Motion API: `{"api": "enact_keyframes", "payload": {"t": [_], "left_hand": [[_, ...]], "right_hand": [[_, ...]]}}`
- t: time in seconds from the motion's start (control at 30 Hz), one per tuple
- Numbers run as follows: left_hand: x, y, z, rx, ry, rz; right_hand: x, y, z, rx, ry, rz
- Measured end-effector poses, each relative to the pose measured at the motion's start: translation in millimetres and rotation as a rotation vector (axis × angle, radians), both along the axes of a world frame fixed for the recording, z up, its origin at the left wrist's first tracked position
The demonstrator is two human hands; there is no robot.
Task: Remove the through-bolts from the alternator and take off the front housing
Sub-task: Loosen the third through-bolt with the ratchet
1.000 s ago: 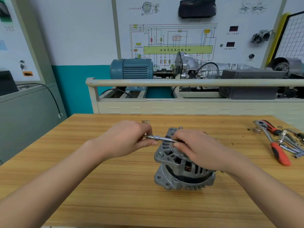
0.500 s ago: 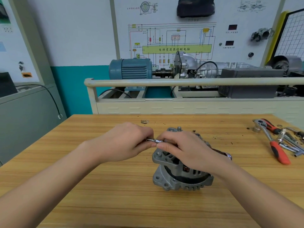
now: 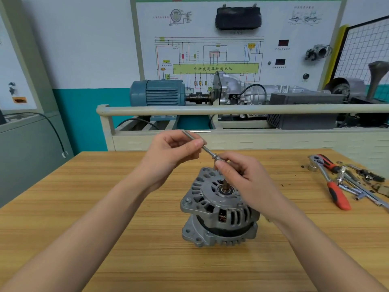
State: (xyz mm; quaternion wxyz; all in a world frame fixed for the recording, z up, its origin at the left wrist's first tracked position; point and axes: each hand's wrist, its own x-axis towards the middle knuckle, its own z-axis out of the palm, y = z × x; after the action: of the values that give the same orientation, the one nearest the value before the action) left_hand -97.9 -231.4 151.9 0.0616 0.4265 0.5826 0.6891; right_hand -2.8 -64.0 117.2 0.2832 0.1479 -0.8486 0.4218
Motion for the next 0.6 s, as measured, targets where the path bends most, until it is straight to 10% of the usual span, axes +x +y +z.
{"api": "enact_keyframes", "payload": {"t": [0.4, 0.6], "left_hand": [[20.7, 42.0, 7.7, -0.016, -0.059, 0.015], [4.9, 36.5, -16.7, -0.403, 0.168, 0.250]], "right_hand": [[7.7, 3.9, 7.4, -0.205, 0.038, -0.067], [6.3, 17.5, -8.2, -0.281, -0.073, -0.202]]}}
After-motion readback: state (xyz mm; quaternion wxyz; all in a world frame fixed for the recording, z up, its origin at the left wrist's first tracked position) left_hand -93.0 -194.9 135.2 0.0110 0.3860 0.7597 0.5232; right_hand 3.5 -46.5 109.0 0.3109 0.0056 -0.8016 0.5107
